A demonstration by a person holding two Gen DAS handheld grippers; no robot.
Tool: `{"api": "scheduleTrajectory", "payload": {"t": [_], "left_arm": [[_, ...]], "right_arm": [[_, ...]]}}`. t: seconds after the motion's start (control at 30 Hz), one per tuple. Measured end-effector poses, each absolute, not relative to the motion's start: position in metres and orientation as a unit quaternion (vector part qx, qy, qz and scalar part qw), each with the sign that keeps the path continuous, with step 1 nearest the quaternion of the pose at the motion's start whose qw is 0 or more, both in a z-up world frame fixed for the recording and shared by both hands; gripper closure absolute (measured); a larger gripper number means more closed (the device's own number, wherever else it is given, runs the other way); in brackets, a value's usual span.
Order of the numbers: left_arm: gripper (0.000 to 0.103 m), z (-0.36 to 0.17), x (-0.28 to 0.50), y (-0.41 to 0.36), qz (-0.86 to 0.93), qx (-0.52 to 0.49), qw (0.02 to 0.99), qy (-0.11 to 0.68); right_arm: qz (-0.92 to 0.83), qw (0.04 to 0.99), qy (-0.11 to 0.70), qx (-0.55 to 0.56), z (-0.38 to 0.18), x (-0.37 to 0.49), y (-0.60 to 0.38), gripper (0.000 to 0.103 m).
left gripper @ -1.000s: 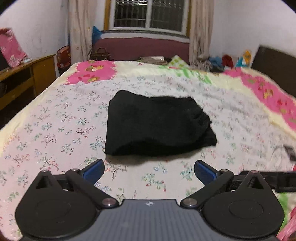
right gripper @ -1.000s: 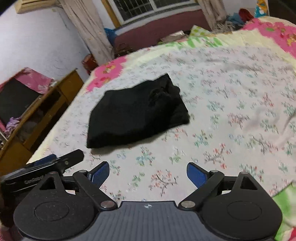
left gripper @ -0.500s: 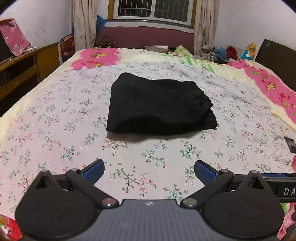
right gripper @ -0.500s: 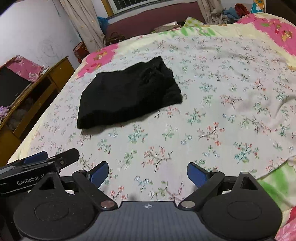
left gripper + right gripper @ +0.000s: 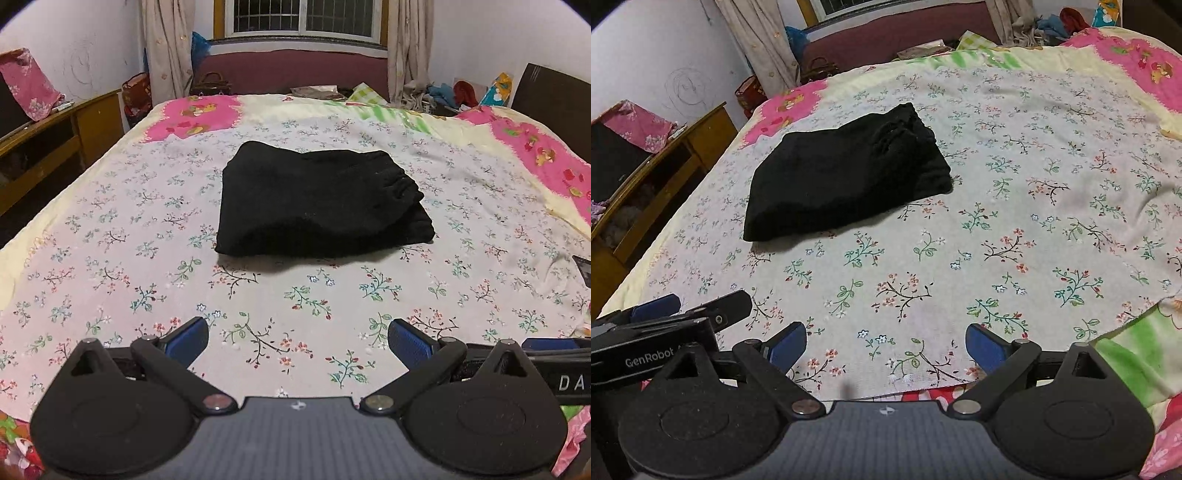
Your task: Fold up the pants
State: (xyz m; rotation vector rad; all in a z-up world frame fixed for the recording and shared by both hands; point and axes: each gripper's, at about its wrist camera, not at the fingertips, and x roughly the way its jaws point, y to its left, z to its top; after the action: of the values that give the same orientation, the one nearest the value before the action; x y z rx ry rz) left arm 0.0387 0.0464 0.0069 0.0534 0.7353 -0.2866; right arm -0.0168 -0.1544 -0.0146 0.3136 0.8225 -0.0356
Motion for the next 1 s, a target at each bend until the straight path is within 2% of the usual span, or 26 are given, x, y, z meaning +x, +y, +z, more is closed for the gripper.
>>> {"api": "scheduleTrajectory", "payload": {"t": [0.37,1.0], "left_arm": [[0.0,0.007,0.015,0.047,-0.128,0.051,0.928,0.345],[0.0,0.006,0.023,0.05,-0.133,0.026,0.923,0.361]], "right_arm": [[-0.015,0.903,0.405,0.142,-0.015,-0.034,-0.147,0.017],[-0.012,0.9,0.407,0.152,-0.015,-0.033,-0.146,0.017]]}}
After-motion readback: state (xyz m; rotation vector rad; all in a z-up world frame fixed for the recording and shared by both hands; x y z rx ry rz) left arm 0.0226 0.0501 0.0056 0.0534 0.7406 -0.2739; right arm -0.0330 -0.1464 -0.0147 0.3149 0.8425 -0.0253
